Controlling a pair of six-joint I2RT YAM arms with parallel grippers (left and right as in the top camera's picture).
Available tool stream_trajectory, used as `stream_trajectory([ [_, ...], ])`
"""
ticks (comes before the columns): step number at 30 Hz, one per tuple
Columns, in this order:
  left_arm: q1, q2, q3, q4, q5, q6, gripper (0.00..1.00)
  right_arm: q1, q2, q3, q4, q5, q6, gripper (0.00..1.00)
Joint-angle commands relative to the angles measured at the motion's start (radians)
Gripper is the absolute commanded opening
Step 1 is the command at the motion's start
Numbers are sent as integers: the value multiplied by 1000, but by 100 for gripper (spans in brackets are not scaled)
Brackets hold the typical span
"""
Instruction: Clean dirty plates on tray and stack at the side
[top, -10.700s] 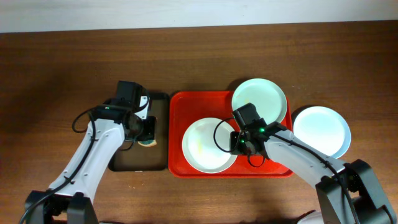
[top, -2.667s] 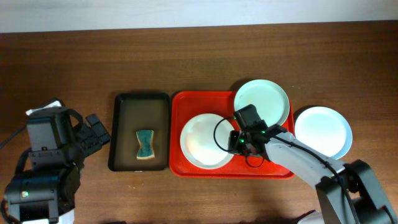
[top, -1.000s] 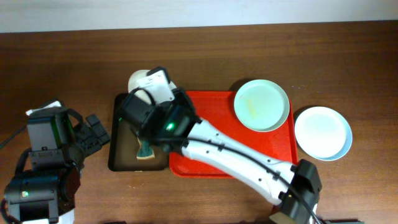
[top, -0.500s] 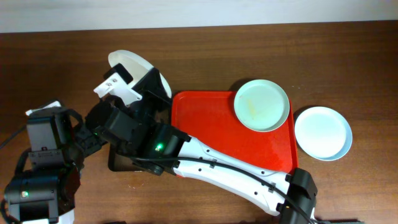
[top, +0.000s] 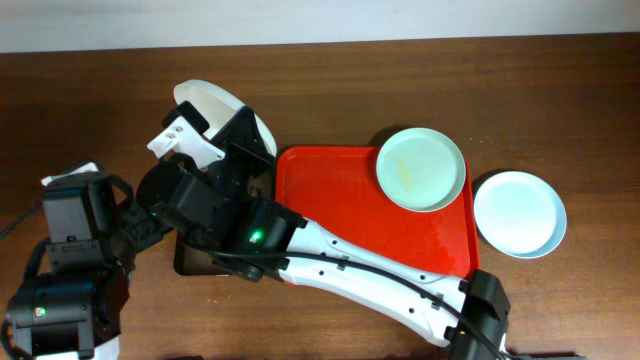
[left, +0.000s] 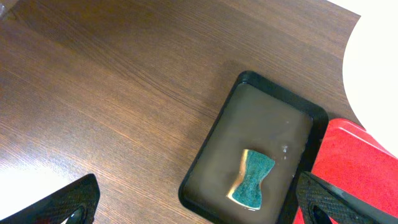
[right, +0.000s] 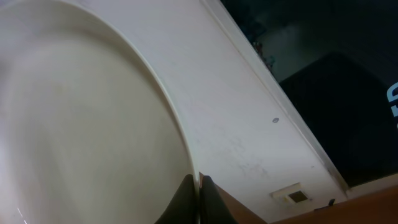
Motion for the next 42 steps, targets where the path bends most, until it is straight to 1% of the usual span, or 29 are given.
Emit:
stream_trajectory([
  [1,4,-3,14,2,-11,-14,99,7,2,21,3,27,0,4],
  [16,4,-3,14,2,-11,-14,99,7,2,20,2,27,11,4],
  [20,4,-3,14,2,-11,-14,99,7,2,17,-29,27,19,4],
  [24,4,-3,14,2,-11,-14,99,3,2,16,-108,15,218,4],
  [26,4,-3,14,2,-11,-14,99,3,2,16,-196,-88,343,4],
  [28,4,-3,14,2,-11,-14,99,1,2,16,-260,-161,437,4],
  [29,4,-3,14,2,-11,-14,99,-4,2,16,-303,-203,514,4],
  [30,4,-3,14,2,-11,-14,99,-14,2,16,-345,-232,594,4],
  [31,4,-3,14,2,-11,-14,99,-22,2,16,-373,-248,636,4],
  [33,4,-3,14,2,-11,-14,99,-48,2,16,-441,-298,764,4],
  [35,4,-3,14,2,-11,-14,99,-99,-2,16,-512,-421,885,4],
  [38,4,-3,14,2,-11,-14,99,-177,-35,16,-575,-623,958,4],
  [40,4,-3,14,2,-11,-14,99,-237,-66,16,-599,-748,959,4],
  [42,4,-3,14,2,-11,-14,100,-300,-92,16,-637,-832,958,4],
])
